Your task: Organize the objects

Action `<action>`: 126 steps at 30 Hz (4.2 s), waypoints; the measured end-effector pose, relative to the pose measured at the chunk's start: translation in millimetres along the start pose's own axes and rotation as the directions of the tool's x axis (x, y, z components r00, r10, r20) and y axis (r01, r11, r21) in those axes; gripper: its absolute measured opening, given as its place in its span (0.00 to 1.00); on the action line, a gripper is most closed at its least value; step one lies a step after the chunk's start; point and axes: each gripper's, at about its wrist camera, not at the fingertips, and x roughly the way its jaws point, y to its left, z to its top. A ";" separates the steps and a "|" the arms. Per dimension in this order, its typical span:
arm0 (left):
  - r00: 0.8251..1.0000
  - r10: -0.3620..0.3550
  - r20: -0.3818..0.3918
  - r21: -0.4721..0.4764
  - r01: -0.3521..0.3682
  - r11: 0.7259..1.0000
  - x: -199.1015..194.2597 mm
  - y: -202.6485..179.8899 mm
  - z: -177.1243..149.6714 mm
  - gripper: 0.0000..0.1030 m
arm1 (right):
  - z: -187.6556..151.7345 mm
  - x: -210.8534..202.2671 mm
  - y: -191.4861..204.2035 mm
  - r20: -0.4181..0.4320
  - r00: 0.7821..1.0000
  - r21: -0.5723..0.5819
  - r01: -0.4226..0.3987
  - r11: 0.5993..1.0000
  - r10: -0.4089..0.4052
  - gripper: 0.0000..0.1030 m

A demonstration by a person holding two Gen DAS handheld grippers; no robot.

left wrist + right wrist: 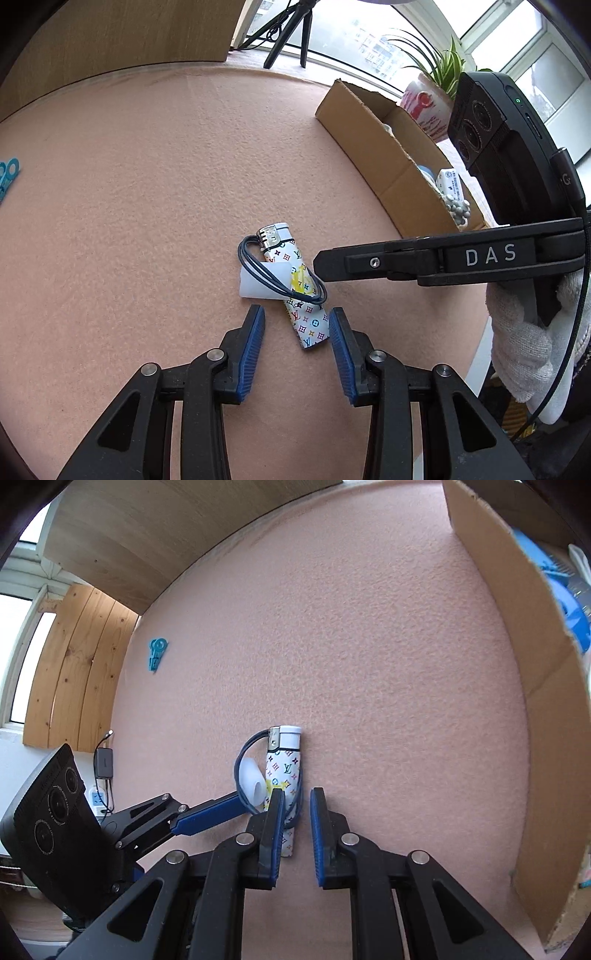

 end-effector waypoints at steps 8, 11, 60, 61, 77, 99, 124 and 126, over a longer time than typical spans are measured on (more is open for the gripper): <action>1.000 0.025 0.016 -0.028 -0.025 0.999 -15.8 -1.3 -7.3 0.40 | 3.0 -18.2 37.1 0.064 0.998 -0.151 -0.002 0.989 0.012 0.23; 0.998 0.048 0.030 -0.063 -0.046 0.997 -27.4 5.9 -17.5 0.48 | 4.3 -6.3 51.3 0.029 1.000 -0.201 0.003 0.980 0.003 0.23; 0.998 0.067 0.022 -0.025 -0.066 0.997 -14.9 -9.7 5.4 0.53 | 20.5 -18.7 16.0 0.152 0.968 -0.151 0.223 0.963 -0.200 0.00; 0.997 0.074 0.016 -0.002 -0.074 0.997 -9.7 -14.1 9.2 0.53 | 19.9 -19.8 12.4 0.152 0.970 -0.141 0.214 0.967 -0.192 0.00; 0.993 0.109 -0.040 0.040 -0.108 0.993 16.7 -14.0 14.9 0.24 | 12.8 -21.0 25.9 0.081 0.995 -0.211 0.078 0.974 -0.062 0.24; 0.991 0.131 -0.022 -0.051 -0.132 0.990 -20.5 22.8 -17.2 0.23 | 13.2 1.6 21.6 0.047 0.997 -0.195 0.071 0.978 -0.063 0.01; 0.959 0.281 -0.020 -0.139 -0.281 0.949 -59.7 41.4 -59.5 0.45 | -3.6 32.7 67.1 0.022 0.996 -0.318 0.088 0.944 -0.085 0.31; 0.951 0.308 -0.002 -0.128 -0.305 0.944 -59.8 42.0 -57.2 0.50 | -8.5 39.6 77.5 0.013 0.995 -0.358 0.098 0.928 -0.100 0.31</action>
